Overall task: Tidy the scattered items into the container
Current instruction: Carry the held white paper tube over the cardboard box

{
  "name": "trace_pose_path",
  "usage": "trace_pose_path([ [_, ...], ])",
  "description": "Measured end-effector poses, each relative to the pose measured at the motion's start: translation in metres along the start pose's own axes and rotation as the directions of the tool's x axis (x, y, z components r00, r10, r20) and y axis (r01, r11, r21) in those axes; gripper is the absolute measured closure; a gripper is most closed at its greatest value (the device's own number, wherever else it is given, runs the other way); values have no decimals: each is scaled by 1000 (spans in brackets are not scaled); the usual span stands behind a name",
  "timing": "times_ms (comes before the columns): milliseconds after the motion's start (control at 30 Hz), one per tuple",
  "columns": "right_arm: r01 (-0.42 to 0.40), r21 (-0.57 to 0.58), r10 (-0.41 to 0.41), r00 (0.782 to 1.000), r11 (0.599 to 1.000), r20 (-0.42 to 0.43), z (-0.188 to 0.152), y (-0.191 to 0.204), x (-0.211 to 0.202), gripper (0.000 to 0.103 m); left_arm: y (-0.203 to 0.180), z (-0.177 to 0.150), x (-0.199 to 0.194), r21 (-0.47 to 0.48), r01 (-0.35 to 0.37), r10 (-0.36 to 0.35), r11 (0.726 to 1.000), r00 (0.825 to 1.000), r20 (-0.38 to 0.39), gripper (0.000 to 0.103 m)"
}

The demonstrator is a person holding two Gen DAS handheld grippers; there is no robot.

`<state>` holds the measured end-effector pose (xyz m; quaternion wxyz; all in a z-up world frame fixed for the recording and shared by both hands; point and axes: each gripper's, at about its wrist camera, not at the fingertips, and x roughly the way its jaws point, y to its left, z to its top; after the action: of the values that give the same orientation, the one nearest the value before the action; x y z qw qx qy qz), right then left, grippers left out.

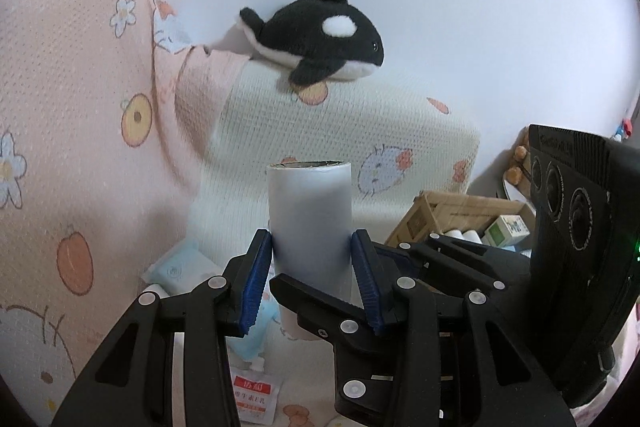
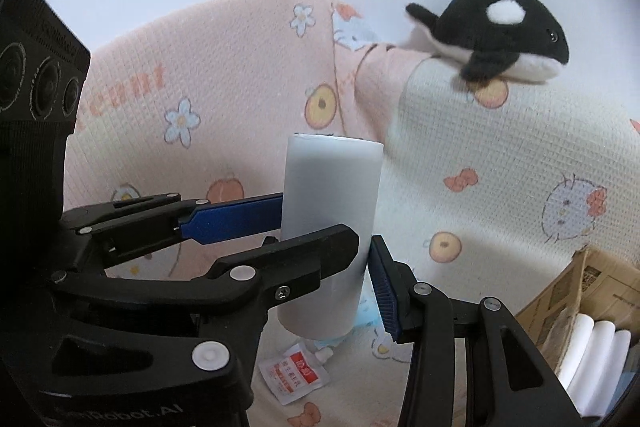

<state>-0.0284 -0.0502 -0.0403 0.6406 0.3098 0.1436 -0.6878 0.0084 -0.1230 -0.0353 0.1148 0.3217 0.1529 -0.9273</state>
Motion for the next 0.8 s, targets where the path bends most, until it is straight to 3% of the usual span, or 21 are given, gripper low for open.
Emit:
trace_pose_path([
  [167, -2, 20, 3, 1000, 1000, -16, 0, -7, -3, 61, -13, -3, 6, -7, -18, 18, 1000, 999, -31, 58],
  [367, 45, 15, -45, 999, 999, -29, -13, -24, -18, 61, -42, -6, 16, 10, 10, -10, 1000, 999, -45, 58],
  [800, 145, 133, -151, 988, 980, 35, -23, -82, -87, 61, -136, 7, 22, 143, 95, -89, 985, 995, -42, 59],
])
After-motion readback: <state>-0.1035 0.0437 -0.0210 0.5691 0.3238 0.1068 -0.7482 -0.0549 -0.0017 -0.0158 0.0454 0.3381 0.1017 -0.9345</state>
